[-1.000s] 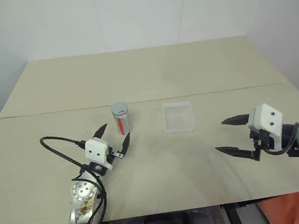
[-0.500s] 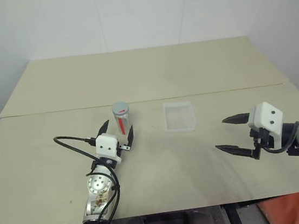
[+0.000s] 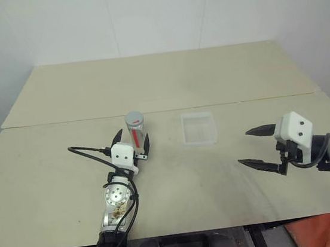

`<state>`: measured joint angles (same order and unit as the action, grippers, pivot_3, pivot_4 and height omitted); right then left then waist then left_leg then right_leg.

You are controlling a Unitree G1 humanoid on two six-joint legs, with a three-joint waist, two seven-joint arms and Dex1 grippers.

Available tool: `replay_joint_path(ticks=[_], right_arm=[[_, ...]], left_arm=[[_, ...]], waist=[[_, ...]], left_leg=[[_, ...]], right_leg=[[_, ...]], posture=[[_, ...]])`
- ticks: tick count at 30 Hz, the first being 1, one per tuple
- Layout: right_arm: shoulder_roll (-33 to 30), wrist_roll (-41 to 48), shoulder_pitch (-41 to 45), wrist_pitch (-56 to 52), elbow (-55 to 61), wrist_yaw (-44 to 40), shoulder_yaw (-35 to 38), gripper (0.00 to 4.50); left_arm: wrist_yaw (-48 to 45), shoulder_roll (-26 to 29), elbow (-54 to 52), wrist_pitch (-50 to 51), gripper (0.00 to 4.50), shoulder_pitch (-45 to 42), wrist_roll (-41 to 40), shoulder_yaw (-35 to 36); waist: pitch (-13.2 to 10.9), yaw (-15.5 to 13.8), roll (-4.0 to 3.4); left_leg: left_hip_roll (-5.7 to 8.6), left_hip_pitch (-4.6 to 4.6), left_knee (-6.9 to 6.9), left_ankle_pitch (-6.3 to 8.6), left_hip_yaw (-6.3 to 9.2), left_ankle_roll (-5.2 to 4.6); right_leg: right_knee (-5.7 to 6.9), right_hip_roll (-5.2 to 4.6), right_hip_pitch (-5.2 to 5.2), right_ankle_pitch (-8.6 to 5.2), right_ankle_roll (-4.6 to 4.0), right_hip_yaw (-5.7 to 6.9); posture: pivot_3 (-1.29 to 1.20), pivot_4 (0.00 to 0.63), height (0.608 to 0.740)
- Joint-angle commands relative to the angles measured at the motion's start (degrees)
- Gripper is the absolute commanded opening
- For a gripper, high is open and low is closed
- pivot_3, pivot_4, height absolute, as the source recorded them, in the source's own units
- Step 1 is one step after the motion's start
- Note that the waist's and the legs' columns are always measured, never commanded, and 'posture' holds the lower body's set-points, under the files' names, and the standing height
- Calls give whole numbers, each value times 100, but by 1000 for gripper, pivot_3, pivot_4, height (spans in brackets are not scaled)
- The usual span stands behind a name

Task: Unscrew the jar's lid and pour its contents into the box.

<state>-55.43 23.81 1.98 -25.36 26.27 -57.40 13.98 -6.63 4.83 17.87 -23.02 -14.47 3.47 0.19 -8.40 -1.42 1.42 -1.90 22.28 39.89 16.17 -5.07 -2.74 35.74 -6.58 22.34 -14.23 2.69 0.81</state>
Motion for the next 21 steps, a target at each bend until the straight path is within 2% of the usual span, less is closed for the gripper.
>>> replay_joint_path(ticks=[1,9,21], right_arm=[[-59,23,100,87,44,-2,140,4473],[-33,3,-1,103,82,42,203,4473],[41,10,-205,94,222,209,261,4473]], left_arm=[[123,-43,194,-270,4500,-215,70,-46],[180,-50,625,-408,4500,-596,59,-69],[54,-173,203,335,4500,-658,-48,-145]], waist=[[4,-31,-6],[10,-91,-16],[7,-66,-12]], left_leg=[[0,0,1,0,0,0],[3,-1,5,-1,1,-1],[2,12,4,0,1,-4]], right_leg=[[1,0,-1,0,1,0],[-2,-1,-5,6,4,1],[-16,3,2,6,5,6]], posture=[[0,150,740],[0,150,740],[0,150,740]])
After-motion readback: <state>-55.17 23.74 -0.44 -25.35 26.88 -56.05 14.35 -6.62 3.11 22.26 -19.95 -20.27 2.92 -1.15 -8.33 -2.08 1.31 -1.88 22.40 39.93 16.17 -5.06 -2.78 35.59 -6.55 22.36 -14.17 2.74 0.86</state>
